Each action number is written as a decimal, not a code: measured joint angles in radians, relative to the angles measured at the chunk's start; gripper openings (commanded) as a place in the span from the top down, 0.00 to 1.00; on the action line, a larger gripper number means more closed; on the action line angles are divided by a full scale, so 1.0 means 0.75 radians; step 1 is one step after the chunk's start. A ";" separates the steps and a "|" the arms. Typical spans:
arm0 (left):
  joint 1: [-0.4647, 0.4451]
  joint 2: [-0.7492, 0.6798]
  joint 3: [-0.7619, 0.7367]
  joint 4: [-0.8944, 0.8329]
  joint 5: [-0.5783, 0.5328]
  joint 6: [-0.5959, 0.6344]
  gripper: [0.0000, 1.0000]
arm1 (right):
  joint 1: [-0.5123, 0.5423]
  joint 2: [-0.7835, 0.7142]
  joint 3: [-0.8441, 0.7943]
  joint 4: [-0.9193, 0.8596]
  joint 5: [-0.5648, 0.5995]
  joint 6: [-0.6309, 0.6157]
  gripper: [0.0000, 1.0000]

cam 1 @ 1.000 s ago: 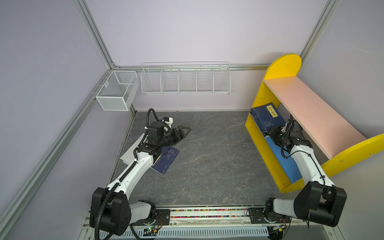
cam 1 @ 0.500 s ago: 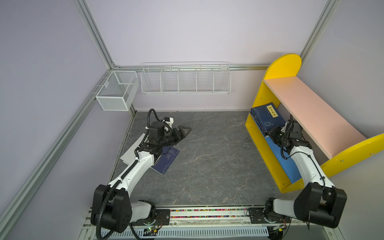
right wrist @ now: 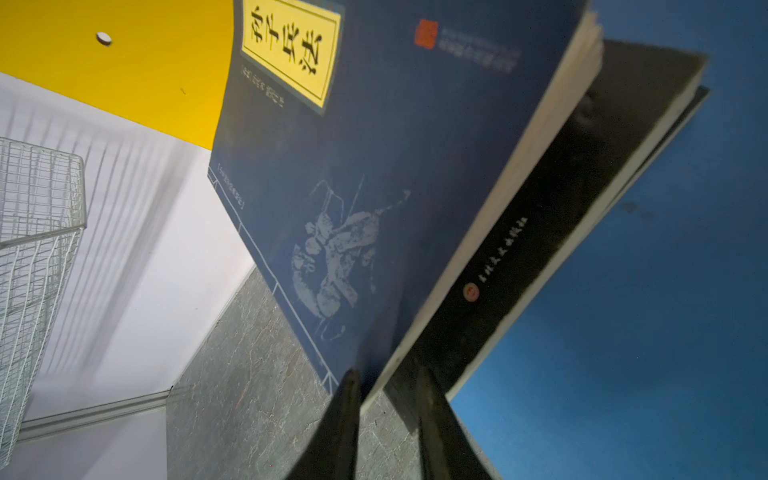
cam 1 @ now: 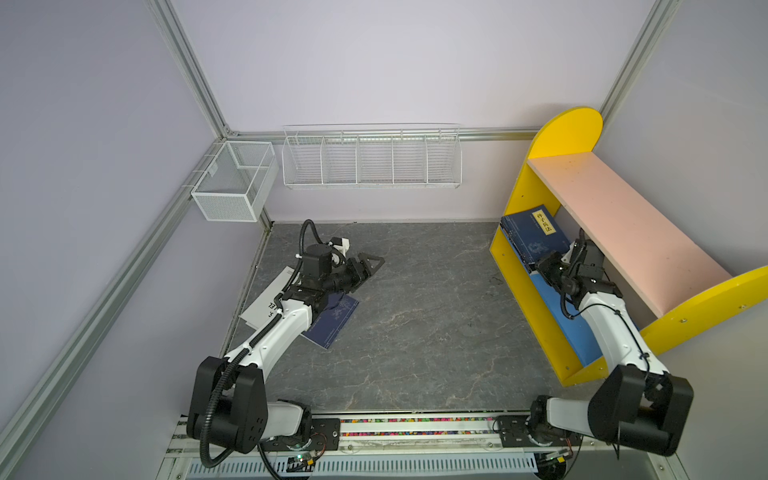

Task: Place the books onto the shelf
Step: 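Open the right gripper and draw it back from the shelf books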

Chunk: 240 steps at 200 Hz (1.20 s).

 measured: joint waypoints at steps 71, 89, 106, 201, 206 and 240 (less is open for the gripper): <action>0.000 0.005 0.000 0.008 0.012 0.000 0.17 | 0.003 0.012 0.000 0.040 0.002 0.001 0.74; 0.000 0.005 0.000 0.007 0.012 -0.001 0.17 | 0.005 0.017 0.000 0.056 0.004 0.001 0.74; 0.000 0.005 0.000 0.007 0.012 -0.001 0.17 | 0.007 0.023 0.000 0.074 0.006 0.002 0.74; 0.000 0.005 -0.005 0.007 0.012 0.000 0.17 | 0.015 0.053 0.000 0.153 0.005 0.026 0.66; 0.000 0.005 -0.007 0.007 0.012 0.000 0.17 | 0.015 0.053 0.000 0.155 0.005 0.028 0.65; 0.000 0.005 -0.018 0.007 0.012 -0.001 0.17 | 0.015 0.053 0.000 0.155 0.001 0.024 0.60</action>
